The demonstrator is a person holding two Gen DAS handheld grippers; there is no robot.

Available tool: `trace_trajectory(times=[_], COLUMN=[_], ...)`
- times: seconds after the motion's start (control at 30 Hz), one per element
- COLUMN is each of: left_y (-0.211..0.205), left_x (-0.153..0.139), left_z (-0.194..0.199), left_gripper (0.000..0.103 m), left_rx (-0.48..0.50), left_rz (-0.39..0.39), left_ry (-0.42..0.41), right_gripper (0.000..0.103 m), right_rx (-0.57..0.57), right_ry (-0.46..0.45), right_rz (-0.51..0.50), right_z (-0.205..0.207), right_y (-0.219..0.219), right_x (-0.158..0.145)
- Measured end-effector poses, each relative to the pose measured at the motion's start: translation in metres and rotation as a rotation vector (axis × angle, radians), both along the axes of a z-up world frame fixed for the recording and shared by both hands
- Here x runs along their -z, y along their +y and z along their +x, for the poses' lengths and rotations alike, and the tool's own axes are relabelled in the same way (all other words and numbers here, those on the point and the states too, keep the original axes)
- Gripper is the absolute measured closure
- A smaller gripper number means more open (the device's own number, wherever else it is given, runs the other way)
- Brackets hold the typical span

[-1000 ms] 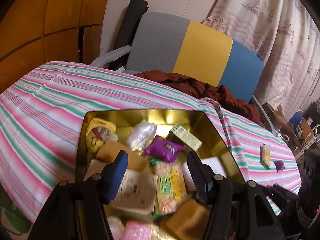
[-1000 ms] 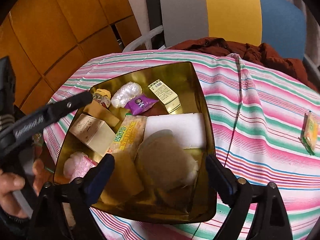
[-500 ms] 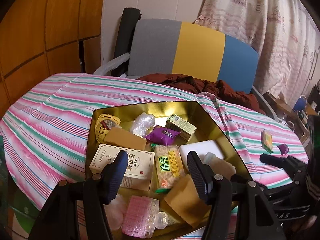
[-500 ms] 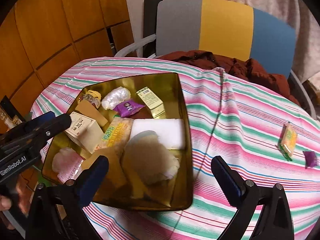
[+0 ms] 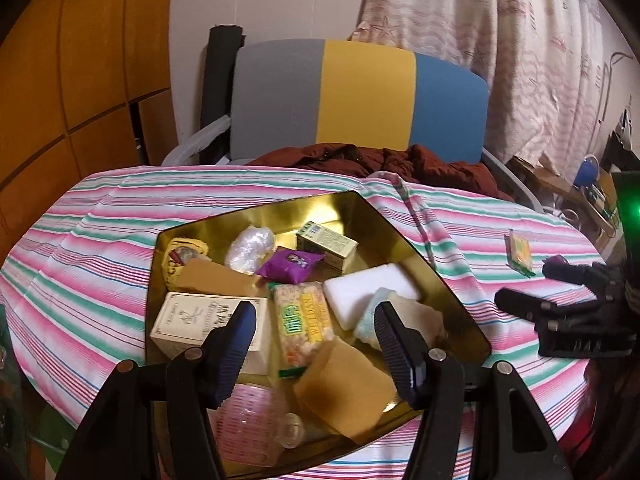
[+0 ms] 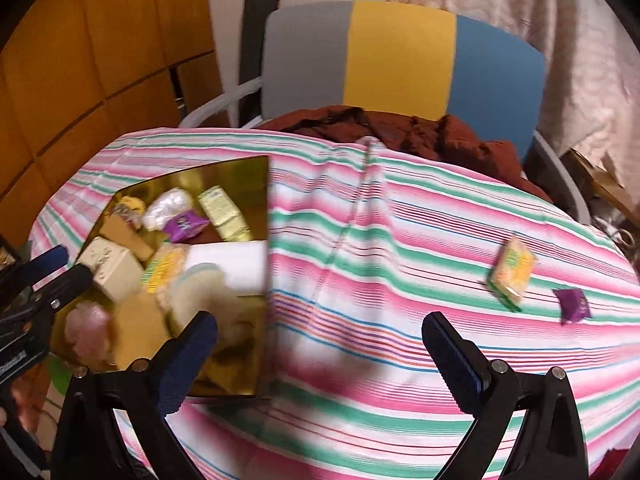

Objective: Organize objects
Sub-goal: 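Move both tools from the tray toward the cracker packet and second candy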

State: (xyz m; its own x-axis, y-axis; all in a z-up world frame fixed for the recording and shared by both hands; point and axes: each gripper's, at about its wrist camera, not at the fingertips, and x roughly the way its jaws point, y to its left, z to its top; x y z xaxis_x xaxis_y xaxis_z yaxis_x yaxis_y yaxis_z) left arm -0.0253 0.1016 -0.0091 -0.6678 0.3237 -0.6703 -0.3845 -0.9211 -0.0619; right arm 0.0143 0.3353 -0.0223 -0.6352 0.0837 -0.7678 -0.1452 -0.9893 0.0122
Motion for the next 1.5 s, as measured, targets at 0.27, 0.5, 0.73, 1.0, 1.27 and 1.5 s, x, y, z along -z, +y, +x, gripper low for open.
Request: trace_trajectory(times=[0.27, 0.5, 0.73, 1.0, 1.27, 1.5], left_y=[0.017, 0.027, 0.039, 0.061, 0.088, 0.11], left_x=[0.006, 0.002, 0.002, -0.001, 0.001, 0.004], left_z=[0.005, 0.007, 0.007, 0.013, 0.016, 0.018], left_gripper=[0.041, 0.041, 0.041, 0.041, 0.041, 0.041], left_rx=[0.056, 0.095, 0.129, 0.211, 0.274, 0.32], left_rz=[-0.004, 0.007, 0.021, 0.025, 0.038, 0.014], left_ry=[-0.021, -0.016, -0.033, -0.036, -0.065, -0.081], right_gripper=[0.0, 0.0, 0.0, 0.0, 0.0, 0.009], right_rx=[0.128, 0.303, 0.494, 0.634, 0.501, 0.456], right_ry=[-0.046, -0.099, -0.123, -0.126, -0.199, -0.314], right_rz=[0.012, -0.04, -0.052, -0.1, 0.031, 0.112], right_z=[0.007, 0.015, 0.033, 0.054, 0.02, -0.006], right_y=[0.056, 0.127, 0.21, 0.291, 0.302, 0.314], right_x=[0.003, 0.012, 0.016, 0.028, 0.041, 0.071])
